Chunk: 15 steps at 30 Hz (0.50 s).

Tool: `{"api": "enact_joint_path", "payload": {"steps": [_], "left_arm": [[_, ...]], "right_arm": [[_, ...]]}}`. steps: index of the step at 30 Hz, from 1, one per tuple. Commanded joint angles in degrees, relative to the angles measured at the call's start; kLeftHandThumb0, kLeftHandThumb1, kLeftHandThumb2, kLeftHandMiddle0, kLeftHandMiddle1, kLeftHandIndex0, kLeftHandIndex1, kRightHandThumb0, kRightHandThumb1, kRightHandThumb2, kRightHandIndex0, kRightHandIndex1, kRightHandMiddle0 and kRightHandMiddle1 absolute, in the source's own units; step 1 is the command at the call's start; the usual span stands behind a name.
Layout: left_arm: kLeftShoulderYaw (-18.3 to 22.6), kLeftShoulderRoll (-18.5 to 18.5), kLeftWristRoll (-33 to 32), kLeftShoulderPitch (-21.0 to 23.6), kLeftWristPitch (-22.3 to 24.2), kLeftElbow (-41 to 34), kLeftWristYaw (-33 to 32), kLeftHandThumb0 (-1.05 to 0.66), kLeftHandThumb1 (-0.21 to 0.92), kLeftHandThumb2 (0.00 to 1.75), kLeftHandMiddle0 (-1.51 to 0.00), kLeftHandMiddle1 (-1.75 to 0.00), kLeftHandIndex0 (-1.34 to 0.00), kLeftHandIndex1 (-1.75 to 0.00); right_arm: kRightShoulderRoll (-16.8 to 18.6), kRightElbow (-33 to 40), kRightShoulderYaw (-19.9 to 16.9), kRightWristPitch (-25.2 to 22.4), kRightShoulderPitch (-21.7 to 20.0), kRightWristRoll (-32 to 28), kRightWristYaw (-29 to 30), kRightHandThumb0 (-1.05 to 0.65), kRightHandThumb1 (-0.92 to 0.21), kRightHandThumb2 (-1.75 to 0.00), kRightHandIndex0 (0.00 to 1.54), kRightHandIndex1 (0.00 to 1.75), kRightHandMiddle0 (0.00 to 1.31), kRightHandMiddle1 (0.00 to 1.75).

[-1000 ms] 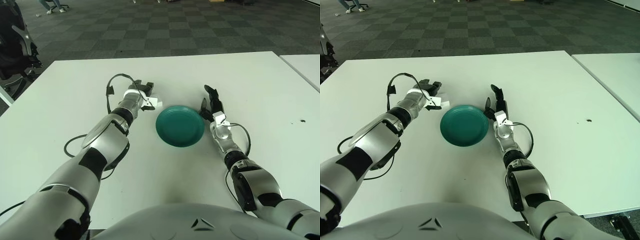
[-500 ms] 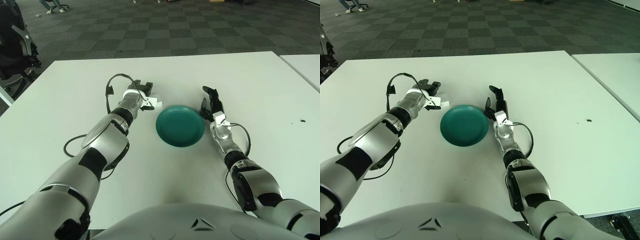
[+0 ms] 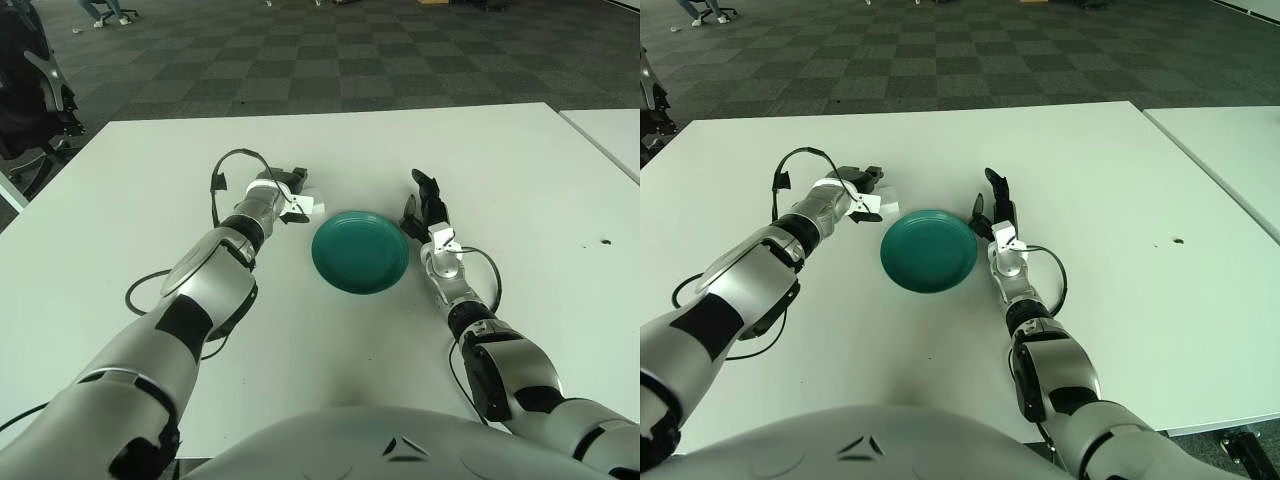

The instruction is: Put the charger into the plate.

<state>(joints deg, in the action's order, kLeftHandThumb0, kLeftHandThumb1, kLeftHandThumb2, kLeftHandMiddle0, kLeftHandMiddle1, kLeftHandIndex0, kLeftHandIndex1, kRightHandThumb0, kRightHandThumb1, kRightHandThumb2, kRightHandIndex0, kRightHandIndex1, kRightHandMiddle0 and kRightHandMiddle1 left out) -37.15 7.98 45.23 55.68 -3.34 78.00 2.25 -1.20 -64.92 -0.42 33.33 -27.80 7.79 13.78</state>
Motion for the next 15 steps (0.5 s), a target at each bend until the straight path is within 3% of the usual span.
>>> {"api": "enact_joint_path", "payload": {"steps": [1, 8, 13, 15], "left_arm": [[0.1, 1.2, -0.3, 0.4, -1.1, 0.7, 2.7, -1.05, 0.92, 0.51, -0.16, -0.65, -0.03, -1.01], [0.1, 0.4, -0.3, 0.6, -2.3, 1.0, 6.3, -1.05, 0.92, 0.55, -0.16, -0.88, -0.05, -1.07], [1.3, -0.5, -1.4, 0.3, -2.5, 1.5, 8.8, -1.05, 0.92, 0.62, -0.21, -0.94, -0.06, -1.09], [1.7, -0.8, -1.7, 0.3, -2.6, 1.6, 10.1, -1.05, 0.92, 0.65, -0.25, -0.87, -0.07, -1.12]], "right_arm": [[2.4, -7.1, 0.0, -8.3, 9.7, -0.6, -2.3, -1.05, -0.92, -1.02, 0.00, 0.00, 0.00, 0.26], [2.3, -7.2, -0.2, -8.1, 9.8, -0.7, -2.7, -1.05, -0.92, -1.03, 0.00, 0.00, 0.00, 0.23], [2.4, -7.2, 0.0, -7.7, 10.0, -0.3, -2.1, -1.05, -0.92, -1.04, 0.00, 0.00, 0.00, 0.29], [2.5, -7.3, 0.3, -7.7, 10.1, 0.0, -1.8, -1.05, -0.92, -1.04, 0.00, 0.00, 0.00, 0.30]]}}
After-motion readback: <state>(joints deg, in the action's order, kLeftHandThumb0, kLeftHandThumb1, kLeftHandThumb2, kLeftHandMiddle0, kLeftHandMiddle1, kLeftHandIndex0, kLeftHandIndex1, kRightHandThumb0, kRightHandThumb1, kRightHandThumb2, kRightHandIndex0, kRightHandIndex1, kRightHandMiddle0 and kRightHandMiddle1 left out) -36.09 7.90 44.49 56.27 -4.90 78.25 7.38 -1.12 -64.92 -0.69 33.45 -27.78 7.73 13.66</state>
